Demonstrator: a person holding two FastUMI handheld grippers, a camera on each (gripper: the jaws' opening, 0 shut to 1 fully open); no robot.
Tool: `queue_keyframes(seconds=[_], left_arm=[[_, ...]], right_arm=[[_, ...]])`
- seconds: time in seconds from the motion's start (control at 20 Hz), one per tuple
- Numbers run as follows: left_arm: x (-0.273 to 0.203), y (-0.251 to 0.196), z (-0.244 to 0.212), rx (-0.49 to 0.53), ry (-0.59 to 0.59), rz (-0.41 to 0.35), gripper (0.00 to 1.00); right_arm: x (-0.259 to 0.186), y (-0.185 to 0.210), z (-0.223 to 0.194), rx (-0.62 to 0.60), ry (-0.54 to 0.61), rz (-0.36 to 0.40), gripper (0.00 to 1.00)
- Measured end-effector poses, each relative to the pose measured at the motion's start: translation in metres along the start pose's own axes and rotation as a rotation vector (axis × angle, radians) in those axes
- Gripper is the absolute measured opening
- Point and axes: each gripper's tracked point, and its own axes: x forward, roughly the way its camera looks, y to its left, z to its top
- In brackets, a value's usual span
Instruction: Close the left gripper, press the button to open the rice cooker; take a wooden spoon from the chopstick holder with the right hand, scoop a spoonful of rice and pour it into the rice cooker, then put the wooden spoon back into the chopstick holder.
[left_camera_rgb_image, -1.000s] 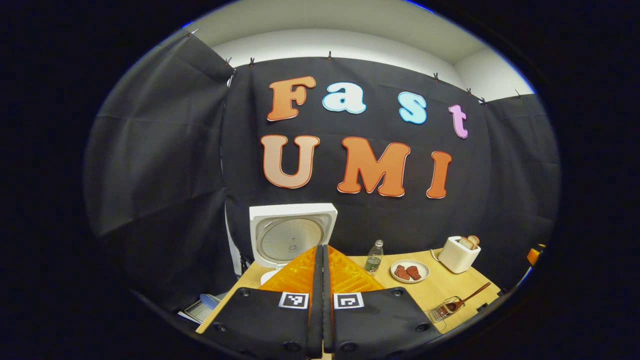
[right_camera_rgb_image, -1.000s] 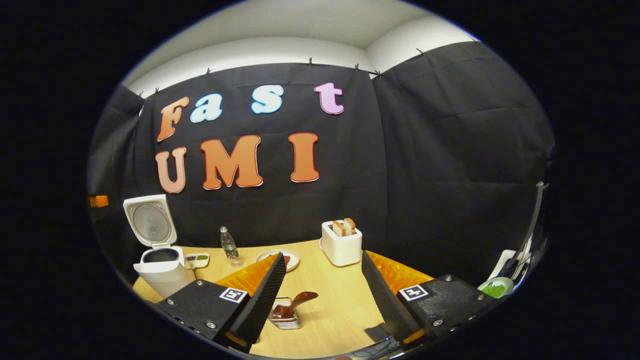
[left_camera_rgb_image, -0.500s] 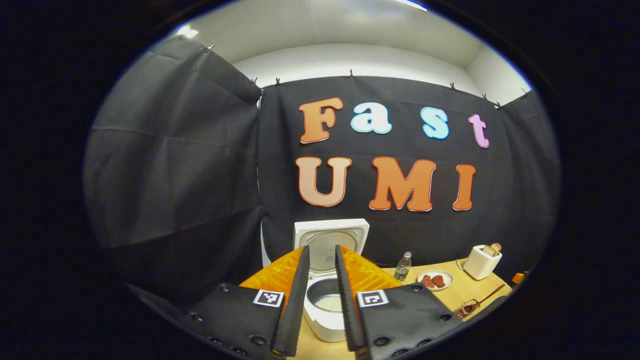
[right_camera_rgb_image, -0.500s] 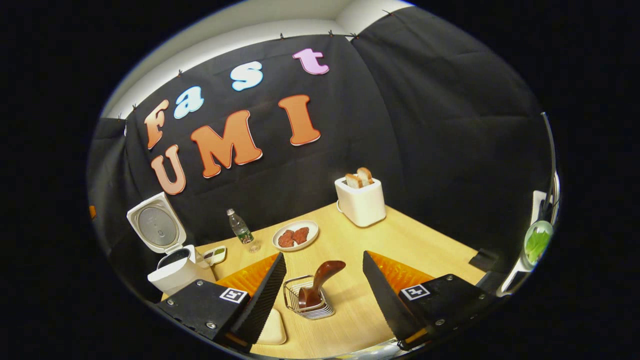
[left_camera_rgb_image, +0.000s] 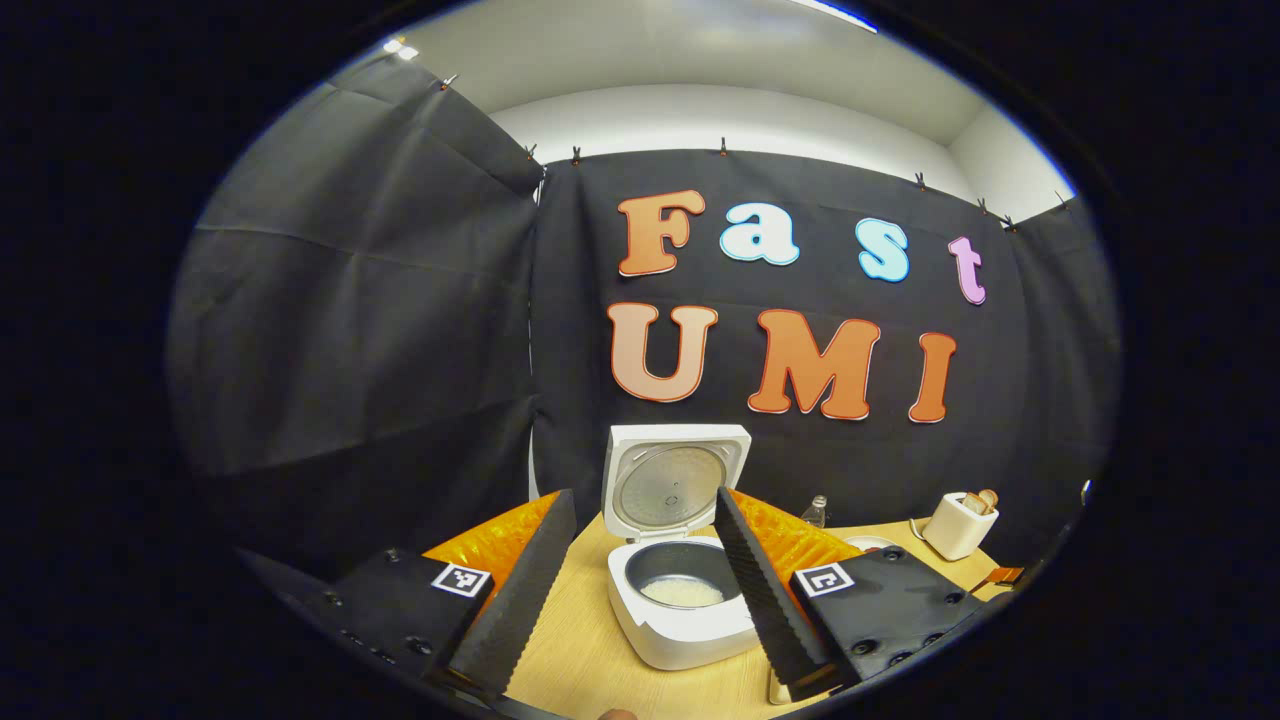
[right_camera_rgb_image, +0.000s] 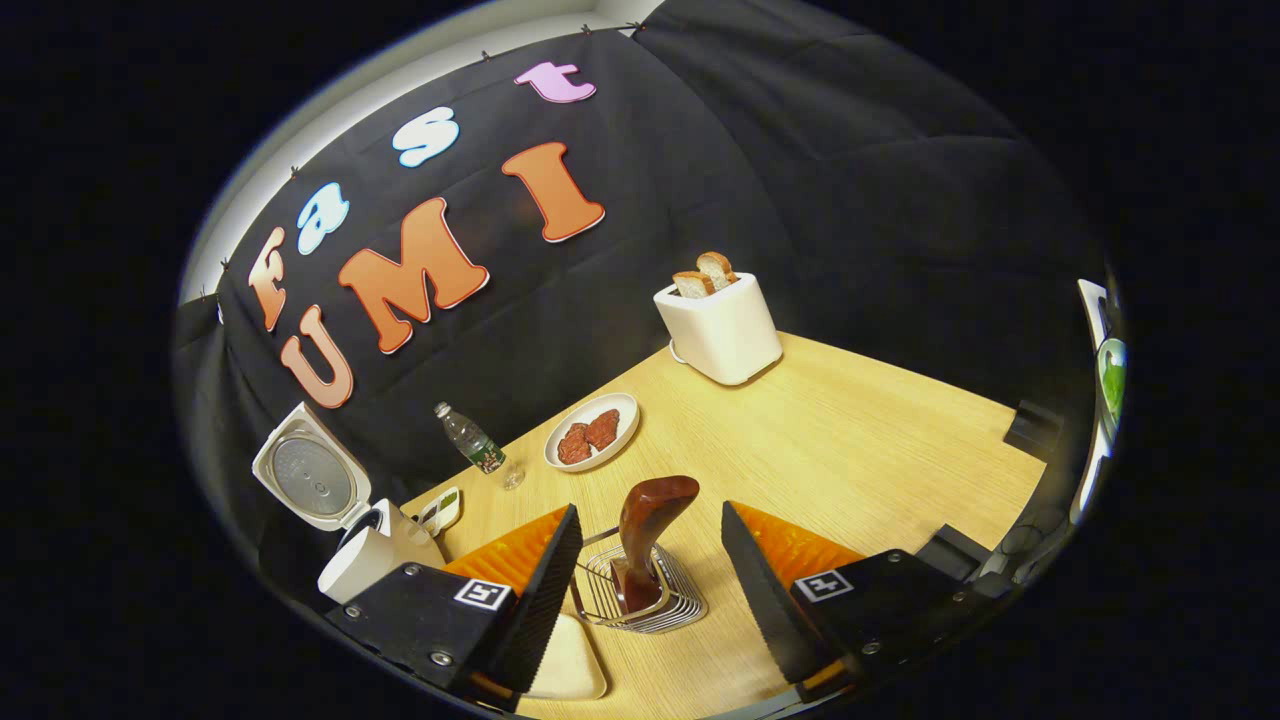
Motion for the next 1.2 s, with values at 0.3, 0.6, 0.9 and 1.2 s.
queue_keyframes(seconds=[0.3, 0.6, 0.9, 1.2], left_arm=[[-0.009, 0.019, -0.002, 0.016, 0.005, 0.052, 0.99], [-0.013, 0.034, -0.011, 0.014, 0.034, 0.087, 0.99], [-0.019, 0.038, -0.009, -0.017, 0.029, 0.081, 0.99], [-0.027, 0.037, -0.012, -0.011, 0.039, 0.043, 0.99]], right_arm=[[0.021, 0.001, -0.002, 0.099, 0.013, 0.010, 0.61], [0.027, 0.012, -0.009, 0.163, 0.037, 0.029, 0.25], [0.014, 0.028, 0.015, 0.084, 0.012, 0.017, 0.11], [-0.031, 0.071, 0.061, -0.059, -0.091, 0.052, 0.10]])
